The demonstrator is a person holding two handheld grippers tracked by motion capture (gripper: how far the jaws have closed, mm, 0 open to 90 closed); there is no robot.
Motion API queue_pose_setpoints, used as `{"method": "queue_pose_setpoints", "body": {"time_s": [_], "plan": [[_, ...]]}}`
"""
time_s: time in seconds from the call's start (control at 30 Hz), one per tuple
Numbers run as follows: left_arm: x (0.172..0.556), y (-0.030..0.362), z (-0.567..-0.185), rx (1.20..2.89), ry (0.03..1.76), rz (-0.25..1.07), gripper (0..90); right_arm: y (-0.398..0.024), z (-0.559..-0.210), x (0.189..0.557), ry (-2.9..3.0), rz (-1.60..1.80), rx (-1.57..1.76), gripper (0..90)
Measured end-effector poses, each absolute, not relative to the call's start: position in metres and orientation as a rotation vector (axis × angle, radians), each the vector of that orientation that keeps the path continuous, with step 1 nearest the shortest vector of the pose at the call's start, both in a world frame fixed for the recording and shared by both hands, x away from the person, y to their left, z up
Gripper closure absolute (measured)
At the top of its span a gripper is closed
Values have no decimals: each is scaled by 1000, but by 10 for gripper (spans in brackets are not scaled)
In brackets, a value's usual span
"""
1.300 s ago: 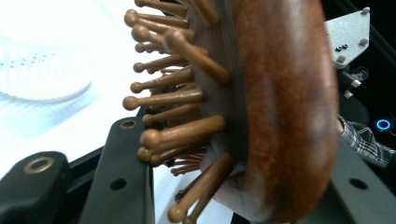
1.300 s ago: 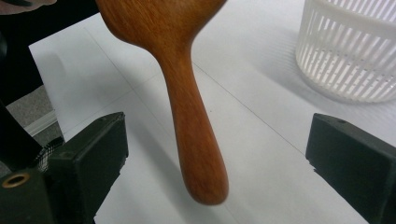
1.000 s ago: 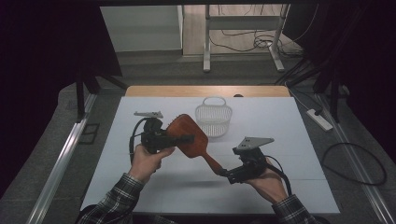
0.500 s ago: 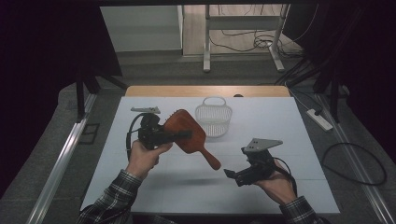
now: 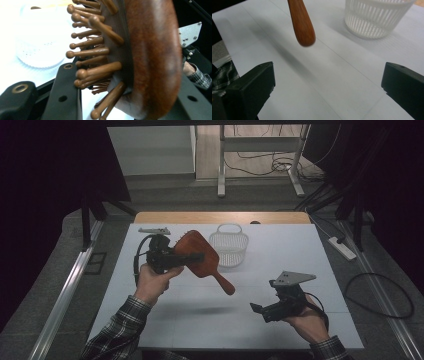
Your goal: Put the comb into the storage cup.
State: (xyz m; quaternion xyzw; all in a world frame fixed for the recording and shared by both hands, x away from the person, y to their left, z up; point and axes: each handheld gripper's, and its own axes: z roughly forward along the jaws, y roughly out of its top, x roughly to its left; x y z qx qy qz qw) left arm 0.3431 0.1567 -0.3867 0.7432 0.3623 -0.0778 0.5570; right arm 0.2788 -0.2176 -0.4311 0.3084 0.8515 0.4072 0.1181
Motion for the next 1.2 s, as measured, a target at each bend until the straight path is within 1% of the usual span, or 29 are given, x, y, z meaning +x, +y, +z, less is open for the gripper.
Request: {"method": "queue_pose_setpoints", "body": {"time_s": [0.63, 1.2], "plan": [[357, 165, -377, 1755, 884, -161, 562, -256, -441, 266, 2466, 1085, 1049, 0], [372, 168, -369, 1744, 904, -160, 562, -288, -448, 242, 2404, 1011, 1187, 0]]}}
